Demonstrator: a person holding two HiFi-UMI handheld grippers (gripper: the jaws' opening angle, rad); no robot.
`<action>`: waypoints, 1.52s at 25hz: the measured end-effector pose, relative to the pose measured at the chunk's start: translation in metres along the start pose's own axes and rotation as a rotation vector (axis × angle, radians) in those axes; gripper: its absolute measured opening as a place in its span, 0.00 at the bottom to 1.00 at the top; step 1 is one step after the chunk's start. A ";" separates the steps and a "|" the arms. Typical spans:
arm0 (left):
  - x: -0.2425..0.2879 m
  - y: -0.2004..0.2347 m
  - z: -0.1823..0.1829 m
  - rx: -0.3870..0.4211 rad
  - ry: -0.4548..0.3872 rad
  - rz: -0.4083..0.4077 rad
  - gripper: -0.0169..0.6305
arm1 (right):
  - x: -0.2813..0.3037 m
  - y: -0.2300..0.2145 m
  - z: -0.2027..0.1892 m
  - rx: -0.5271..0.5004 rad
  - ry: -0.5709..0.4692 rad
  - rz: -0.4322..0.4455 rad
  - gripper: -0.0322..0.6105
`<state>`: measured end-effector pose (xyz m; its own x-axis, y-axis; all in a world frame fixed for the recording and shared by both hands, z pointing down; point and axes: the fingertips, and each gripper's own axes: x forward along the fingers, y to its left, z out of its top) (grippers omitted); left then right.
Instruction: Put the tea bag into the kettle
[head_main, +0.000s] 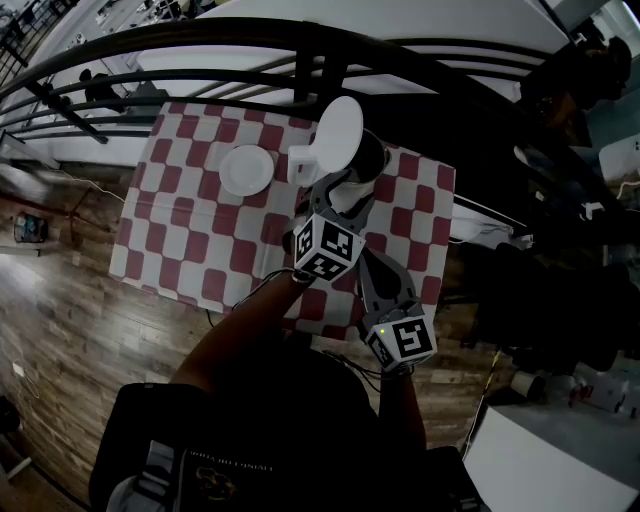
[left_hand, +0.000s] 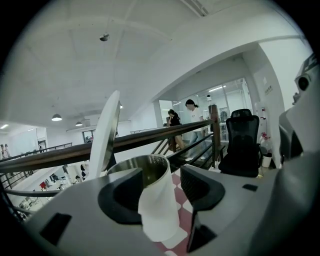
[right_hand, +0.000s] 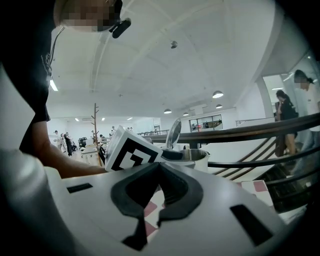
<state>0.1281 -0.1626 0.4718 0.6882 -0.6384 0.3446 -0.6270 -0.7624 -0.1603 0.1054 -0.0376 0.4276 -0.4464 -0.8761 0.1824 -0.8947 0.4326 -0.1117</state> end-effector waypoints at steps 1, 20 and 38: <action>-0.002 0.001 -0.001 -0.002 0.000 0.003 0.37 | 0.000 0.000 0.000 0.000 0.000 0.001 0.07; -0.163 0.061 -0.047 -0.192 -0.041 0.187 0.03 | 0.113 -0.004 0.083 -0.292 -0.056 0.026 0.07; -0.167 0.041 -0.069 -0.237 0.007 0.141 0.03 | 0.115 -0.095 -0.008 0.037 0.134 -0.265 0.07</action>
<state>-0.0379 -0.0797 0.4710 0.5857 -0.7352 0.3410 -0.7851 -0.6192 0.0137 0.1387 -0.1781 0.4674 -0.1981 -0.9203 0.3373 -0.9801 0.1826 -0.0776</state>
